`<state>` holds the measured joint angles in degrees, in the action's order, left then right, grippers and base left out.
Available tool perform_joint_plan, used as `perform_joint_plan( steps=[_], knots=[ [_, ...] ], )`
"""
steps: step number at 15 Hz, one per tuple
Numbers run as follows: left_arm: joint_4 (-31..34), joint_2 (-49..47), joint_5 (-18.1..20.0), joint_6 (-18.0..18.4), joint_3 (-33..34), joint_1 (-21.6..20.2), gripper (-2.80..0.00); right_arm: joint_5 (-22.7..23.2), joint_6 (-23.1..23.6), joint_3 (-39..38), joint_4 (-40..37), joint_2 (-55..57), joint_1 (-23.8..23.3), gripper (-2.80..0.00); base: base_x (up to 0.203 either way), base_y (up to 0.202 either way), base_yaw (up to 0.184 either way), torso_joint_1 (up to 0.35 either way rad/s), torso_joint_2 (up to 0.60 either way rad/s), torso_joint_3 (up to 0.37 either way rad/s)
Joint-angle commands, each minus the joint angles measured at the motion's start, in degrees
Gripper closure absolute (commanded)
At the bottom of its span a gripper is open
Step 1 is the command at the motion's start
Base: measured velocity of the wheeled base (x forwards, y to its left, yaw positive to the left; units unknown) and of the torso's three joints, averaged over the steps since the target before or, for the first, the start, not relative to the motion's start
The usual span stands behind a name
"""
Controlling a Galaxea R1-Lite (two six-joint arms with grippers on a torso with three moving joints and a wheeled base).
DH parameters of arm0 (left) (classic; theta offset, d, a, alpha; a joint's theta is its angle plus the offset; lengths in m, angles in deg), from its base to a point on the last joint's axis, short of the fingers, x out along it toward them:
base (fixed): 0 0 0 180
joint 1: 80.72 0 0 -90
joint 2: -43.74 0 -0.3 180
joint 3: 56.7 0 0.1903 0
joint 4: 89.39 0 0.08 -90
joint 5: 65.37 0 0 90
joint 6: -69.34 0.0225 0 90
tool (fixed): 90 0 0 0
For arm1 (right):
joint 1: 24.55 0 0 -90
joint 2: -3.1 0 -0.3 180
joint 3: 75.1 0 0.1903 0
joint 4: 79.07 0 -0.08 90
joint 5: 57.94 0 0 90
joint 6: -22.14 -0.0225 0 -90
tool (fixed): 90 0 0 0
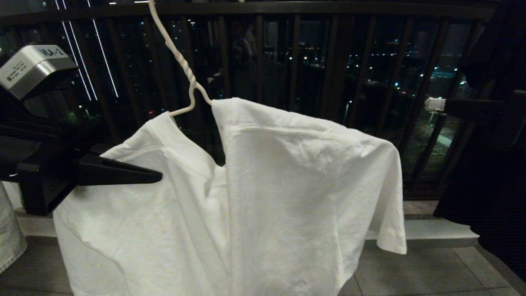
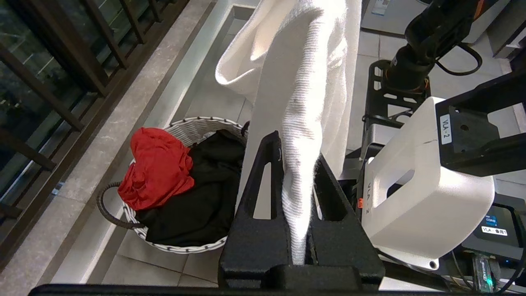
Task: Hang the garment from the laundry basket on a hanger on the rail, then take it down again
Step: Hang the clothes rack on the clothesline
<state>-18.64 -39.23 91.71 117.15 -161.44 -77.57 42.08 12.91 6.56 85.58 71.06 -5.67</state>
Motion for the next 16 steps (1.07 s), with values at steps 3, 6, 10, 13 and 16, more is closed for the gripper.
perform_joint_plan(
  steps=[3, 6, 10, 13, 16],
  knots=[
    [0.34, 0.00, 0.33, 0.26, 0.07, -0.04, 0.00, 0.09, 0.61, -0.29, 0.06, -0.46, 0.01, 0.00, 0.000, 0.000, 0.000, 0.000, 0.00, 0.000],
    [0.69, 0.09, 0.33, 0.25, 0.07, 0.01, 0.00, 0.09, 1.13, -0.34, 0.06, -0.46, 0.00, 0.00, 0.000, 0.000, 0.000, 0.000, 0.00, 0.000],
    [0.67, 0.18, 0.33, 0.03, -0.03, 0.12, 0.00, 0.09, 1.49, -0.38, 0.06, -0.99, -0.07, 0.00, 0.000, 0.000, 0.000, 0.000, 0.00, 0.000],
    [0.60, 0.09, 0.33, -0.61, 0.42, 0.09, 0.00, 0.09, 1.49, -0.38, -0.02, -1.17, -0.07, 0.00, 0.000, 0.000, 0.000, 0.000, 0.00, 0.000],
    [0.60, 0.18, 0.33, -0.53, 0.24, 0.18, 0.00, 0.09, 1.58, -0.38, -0.02, -1.34, -0.07, 0.00, 0.000, 0.000, 0.000, 0.000, 0.00, 0.000]
  ],
)
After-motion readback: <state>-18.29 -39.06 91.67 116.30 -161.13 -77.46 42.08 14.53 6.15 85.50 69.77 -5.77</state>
